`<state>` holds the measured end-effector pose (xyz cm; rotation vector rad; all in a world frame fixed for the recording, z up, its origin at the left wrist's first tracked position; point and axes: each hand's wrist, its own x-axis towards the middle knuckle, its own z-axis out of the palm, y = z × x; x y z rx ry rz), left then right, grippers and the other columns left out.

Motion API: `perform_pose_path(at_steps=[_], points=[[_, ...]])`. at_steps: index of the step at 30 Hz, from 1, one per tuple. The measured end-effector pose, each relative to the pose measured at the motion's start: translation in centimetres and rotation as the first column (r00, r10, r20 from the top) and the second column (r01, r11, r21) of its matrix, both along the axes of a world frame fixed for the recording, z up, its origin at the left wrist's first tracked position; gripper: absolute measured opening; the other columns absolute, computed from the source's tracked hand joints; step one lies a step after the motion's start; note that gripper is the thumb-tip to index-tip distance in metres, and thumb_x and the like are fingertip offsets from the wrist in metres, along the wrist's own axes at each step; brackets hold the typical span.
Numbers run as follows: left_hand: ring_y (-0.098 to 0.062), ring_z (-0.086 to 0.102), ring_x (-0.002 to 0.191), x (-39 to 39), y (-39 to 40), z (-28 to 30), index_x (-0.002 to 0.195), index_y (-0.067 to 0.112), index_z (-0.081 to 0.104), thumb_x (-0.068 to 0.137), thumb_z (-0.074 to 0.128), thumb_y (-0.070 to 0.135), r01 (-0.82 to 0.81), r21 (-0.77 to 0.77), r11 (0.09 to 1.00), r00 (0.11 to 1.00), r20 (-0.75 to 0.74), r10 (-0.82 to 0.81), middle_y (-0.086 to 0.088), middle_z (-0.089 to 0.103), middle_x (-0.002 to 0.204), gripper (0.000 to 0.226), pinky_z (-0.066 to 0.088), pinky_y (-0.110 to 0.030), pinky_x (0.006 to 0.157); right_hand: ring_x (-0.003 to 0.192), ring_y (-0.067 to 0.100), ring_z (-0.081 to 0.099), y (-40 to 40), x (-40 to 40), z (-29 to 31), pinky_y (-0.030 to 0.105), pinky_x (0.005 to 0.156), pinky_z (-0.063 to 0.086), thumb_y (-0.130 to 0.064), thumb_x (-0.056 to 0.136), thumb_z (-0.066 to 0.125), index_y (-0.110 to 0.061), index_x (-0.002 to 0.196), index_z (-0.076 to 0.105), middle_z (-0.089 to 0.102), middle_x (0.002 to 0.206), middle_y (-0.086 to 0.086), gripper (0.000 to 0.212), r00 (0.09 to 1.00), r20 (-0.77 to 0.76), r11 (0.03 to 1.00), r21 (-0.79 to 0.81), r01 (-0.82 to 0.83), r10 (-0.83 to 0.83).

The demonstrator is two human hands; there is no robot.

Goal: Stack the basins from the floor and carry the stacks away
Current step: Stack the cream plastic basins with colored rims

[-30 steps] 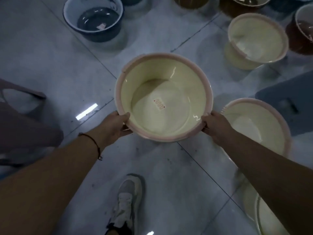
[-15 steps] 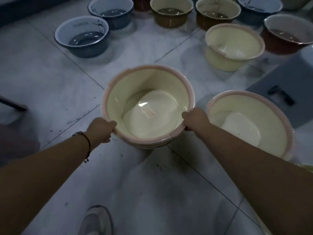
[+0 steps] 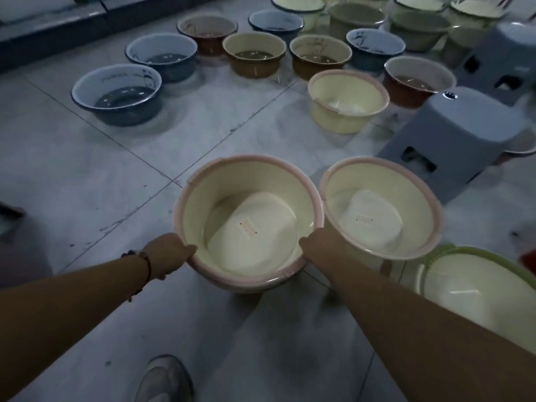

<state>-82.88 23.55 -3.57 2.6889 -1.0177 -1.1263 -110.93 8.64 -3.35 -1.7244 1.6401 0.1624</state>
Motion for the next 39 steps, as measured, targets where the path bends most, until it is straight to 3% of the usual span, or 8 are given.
perform_pose_path(at_steps=[2, 4, 6, 8, 13, 19, 27, 39], points=[[-0.016, 0.058, 0.075, 0.0, -0.1, 1.5, 0.104, 0.015, 0.063, 0.098, 0.04, 0.058, 0.259, 0.146, 0.955, 0.935, 0.21, -0.286, -0.001, 0.06, 0.084, 0.049, 0.047, -0.028, 0.066, 0.063, 0.015, 0.045, 0.1, -0.2, 0.5, 0.023, 0.052, 0.035, -0.021, 0.097, 0.049, -0.019, 0.066, 0.038, 0.042, 0.07, -0.002, 0.032, 0.998, -0.031, 0.999, 0.003, -0.049, 0.049], [-0.017, 0.061, 0.087, -0.6, -0.1, 3.8, 0.119, 0.021, 0.057, 0.097, 0.037, 0.061, 0.41, 0.241, 0.88, 0.795, 0.377, -0.474, 0.002, 0.06, 0.097, 0.05, 0.05, -0.031, 0.074, 0.08, 0.023, 0.061, 0.0, -0.8, 2.0, 0.029, 0.068, 0.051, -0.02, 0.093, 0.055, -0.011, 0.075, 0.05, 0.053, 0.078, 0.002, 0.02, 0.987, -0.059, 0.989, 0.002, -0.149, 0.149], [-0.02, 0.062, 0.101, -2.2, -0.6, 6.6, 0.138, 0.022, 0.043, 0.097, 0.039, 0.06, 0.54, 0.259, 0.801, 0.675, 0.435, -0.596, -0.002, 0.057, 0.12, 0.056, 0.051, -0.033, 0.08, 0.109, 0.03, 0.061, -0.1, -2.9, 3.8, 0.035, 0.091, 0.051, -0.028, 0.094, 0.055, -0.006, 0.113, 0.058, 0.062, 0.108, 0.009, 0.03, 0.96, -0.064, 0.96, -0.044, -0.275, 0.272], [-0.023, 0.056, 0.117, -4.8, -1.6, 9.5, 0.15, 0.025, 0.029, 0.097, 0.039, 0.061, 0.64, 0.237, 0.731, 0.595, 0.45, -0.666, -0.004, 0.041, 0.145, 0.065, 0.051, -0.036, 0.091, 0.121, 0.031, 0.052, 0.2, -5.7, 6.7, 0.042, 0.1, 0.044, -0.041, 0.094, 0.05, -0.016, 0.14, 0.04, 0.053, 0.133, 0.008, 0.053, 0.934, -0.154, 0.928, -0.141, -0.345, 0.323], [-0.03, 0.035, 0.142, -13.0, -3.3, 16.2, 0.157, 0.03, 0.016, 0.095, 0.039, 0.065, 0.702, 0.127, 0.701, 0.59, 0.447, -0.672, -0.006, 0.008, 0.166, 0.074, 0.035, -0.044, 0.113, 0.142, 0.035, 0.026, 1.1, -12.8, 12.7, 0.048, 0.113, 0.028, -0.052, 0.096, 0.046, -0.021, 0.156, 0.014, 0.024, 0.159, 0.007, 0.075, 0.857, -0.366, 0.844, -0.261, -0.469, 0.363], [-0.028, 0.025, 0.148, -22.3, -3.0, 18.5, 0.157, 0.026, 0.016, 0.097, 0.041, 0.061, 0.703, -0.094, 0.705, 0.681, 0.374, -0.63, -0.005, 0.012, 0.166, 0.074, 0.026, -0.045, 0.118, 0.141, 0.035, 0.031, 3.7, -21.1, 15.2, 0.048, 0.112, 0.033, -0.054, 0.094, 0.048, -0.02, 0.155, 0.018, 0.029, 0.157, 0.007, 0.076, 0.902, -0.357, 0.858, -0.355, -0.371, 0.242], [-0.027, 0.044, 0.136, -26.4, -4.2, 18.3, 0.156, 0.024, 0.021, 0.096, 0.048, 0.057, 0.778, -0.102, 0.619, 0.608, 0.367, -0.704, -0.008, 0.033, 0.157, 0.074, 0.043, -0.043, 0.105, 0.145, 0.037, 0.024, 6.4, -24.1, 10.7, 0.05, 0.117, 0.024, -0.048, 0.095, 0.049, -0.018, 0.153, 0.025, 0.027, 0.159, 0.01, 0.069, 0.939, -0.32, 0.936, -0.276, -0.22, 0.126], [-0.026, 0.049, 0.13, -25.6, -7.3, 16.0, 0.154, 0.026, 0.024, 0.097, 0.044, 0.056, 0.84, 0.084, 0.536, 0.455, 0.431, -0.78, -0.005, 0.039, 0.153, 0.067, 0.043, -0.041, 0.102, 0.133, 0.036, 0.038, 6.3, -26.4, 2.0, 0.047, 0.108, 0.034, -0.051, 0.093, 0.05, -0.018, 0.145, 0.032, 0.035, 0.148, 0.008, 0.064, 0.927, -0.363, 0.996, -0.041, 0.084, -0.094]])
